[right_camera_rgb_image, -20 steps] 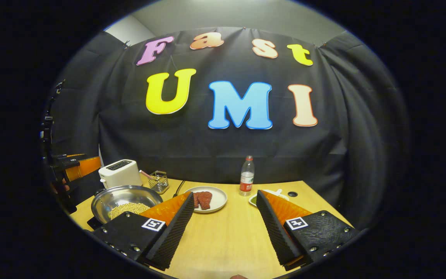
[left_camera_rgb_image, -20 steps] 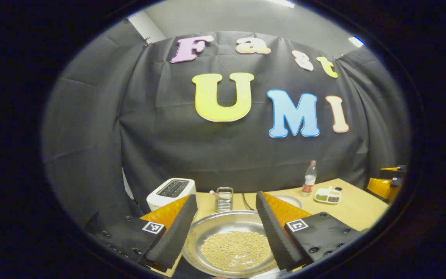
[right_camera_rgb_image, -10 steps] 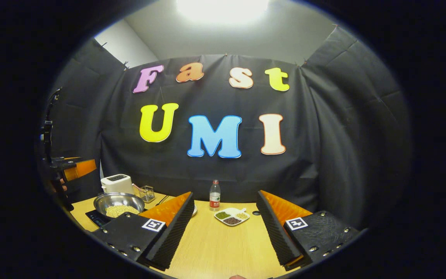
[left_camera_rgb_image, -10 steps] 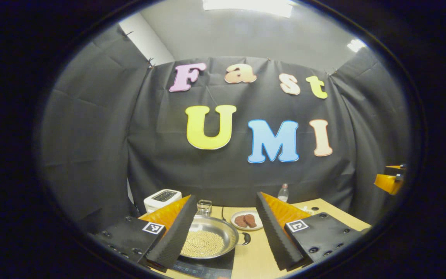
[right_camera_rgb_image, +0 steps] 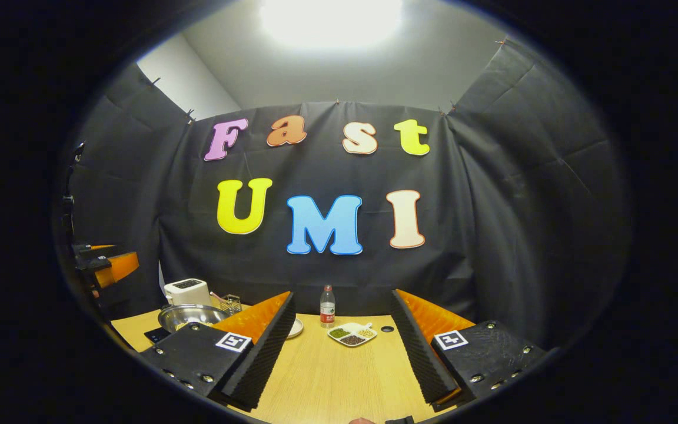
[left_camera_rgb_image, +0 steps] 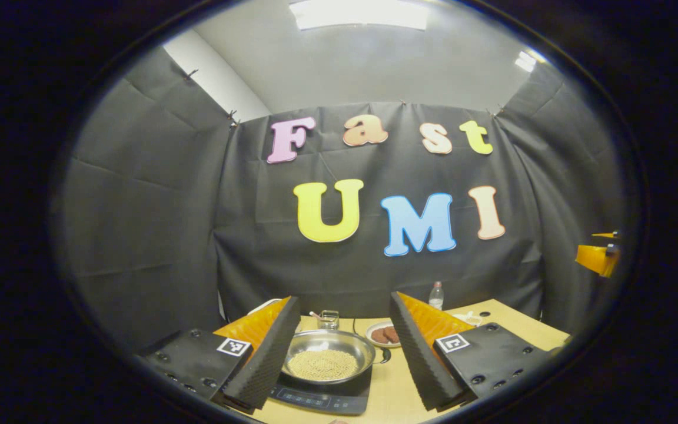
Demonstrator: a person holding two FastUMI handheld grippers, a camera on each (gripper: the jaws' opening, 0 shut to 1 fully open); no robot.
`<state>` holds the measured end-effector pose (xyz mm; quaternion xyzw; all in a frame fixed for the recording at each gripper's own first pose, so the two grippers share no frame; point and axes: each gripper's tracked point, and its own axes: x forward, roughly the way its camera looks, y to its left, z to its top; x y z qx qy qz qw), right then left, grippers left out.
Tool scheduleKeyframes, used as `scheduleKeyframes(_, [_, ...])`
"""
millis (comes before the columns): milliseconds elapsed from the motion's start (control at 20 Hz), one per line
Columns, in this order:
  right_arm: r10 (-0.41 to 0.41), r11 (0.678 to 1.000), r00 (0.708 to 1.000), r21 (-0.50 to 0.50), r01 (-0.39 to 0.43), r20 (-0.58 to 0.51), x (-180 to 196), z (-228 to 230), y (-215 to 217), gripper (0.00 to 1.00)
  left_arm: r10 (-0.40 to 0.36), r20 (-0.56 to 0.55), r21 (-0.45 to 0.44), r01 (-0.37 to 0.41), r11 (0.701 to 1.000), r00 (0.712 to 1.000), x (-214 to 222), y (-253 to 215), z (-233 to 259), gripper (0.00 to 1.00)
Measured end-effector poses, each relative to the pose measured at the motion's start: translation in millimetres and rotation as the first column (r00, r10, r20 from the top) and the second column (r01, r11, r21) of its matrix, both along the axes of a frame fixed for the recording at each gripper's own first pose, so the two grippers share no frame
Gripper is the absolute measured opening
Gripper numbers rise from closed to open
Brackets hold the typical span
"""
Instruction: First push the handle of the pot to place it horizontally, then grasp the pot with both hands and set it on the induction cooktop.
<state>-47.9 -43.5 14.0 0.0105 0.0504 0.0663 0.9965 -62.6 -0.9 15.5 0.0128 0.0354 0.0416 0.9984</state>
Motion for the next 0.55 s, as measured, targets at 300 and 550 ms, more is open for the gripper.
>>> scheduleKeyframes(300, [-0.008,1.0,0.999,-0.002,0.009,0.054,-15,22,10,0.97,-0.003,0.044,-0.028,0.005,1.0,0.999,-29,21,12,0.98])
scheduleKeyframes(550, [-0.035,0.999,0.997,0.006,0.035,0.07,-17,30,4,0.97,0.014,0.069,-0.034,-0.011,0.999,0.998,-41,33,21,0.94])
